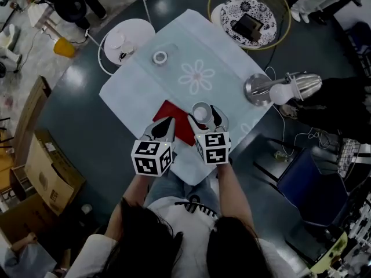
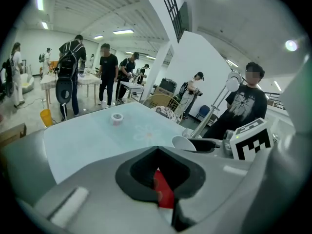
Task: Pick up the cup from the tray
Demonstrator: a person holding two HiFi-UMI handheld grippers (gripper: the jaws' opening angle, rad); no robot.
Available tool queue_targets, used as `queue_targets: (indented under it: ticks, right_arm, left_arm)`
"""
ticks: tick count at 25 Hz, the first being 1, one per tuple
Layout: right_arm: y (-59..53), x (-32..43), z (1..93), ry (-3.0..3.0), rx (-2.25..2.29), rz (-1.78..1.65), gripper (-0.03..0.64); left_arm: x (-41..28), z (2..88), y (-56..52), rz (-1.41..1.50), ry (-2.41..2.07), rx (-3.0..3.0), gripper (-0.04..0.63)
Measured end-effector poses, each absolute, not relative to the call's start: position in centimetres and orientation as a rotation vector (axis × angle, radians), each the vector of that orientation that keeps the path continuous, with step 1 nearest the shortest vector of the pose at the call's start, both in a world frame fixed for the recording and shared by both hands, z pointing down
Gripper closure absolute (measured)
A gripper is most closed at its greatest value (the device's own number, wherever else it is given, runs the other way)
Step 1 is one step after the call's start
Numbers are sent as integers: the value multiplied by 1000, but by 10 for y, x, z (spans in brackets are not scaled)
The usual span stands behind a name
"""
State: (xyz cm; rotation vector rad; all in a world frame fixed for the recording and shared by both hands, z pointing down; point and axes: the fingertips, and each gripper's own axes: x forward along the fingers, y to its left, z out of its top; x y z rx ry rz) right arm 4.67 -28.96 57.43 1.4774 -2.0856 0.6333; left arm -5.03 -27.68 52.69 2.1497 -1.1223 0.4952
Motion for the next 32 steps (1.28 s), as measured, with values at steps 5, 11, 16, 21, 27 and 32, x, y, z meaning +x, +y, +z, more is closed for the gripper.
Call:
queue_targets:
  ticks: [5,11,16,21,27,32]
  right_arm:
    - [-286,79,572,-2057,1594,690,259]
    - [-276,112,567,-2014,1678,687,259]
    - [-270,126,565,-2005,1717,687,259]
    - [-264,133,577,-2012,1736,729,258]
    - [-261,135,596,-1993,1704,727,258]
    - [-256,133,610,-1976,1687,729,256]
  left_arm:
    - [-24,530,-271,530,-1037,2193,594]
    - [0,533,-267,557,-982,2225,594]
    - [18,539,-260,574,-975,2221,594]
    - [33,545,-249,608,-942,2243,594]
    - [32,551,-246,599,-969,2214,594]
    - [20,550,-247,636,-1016,2234,594]
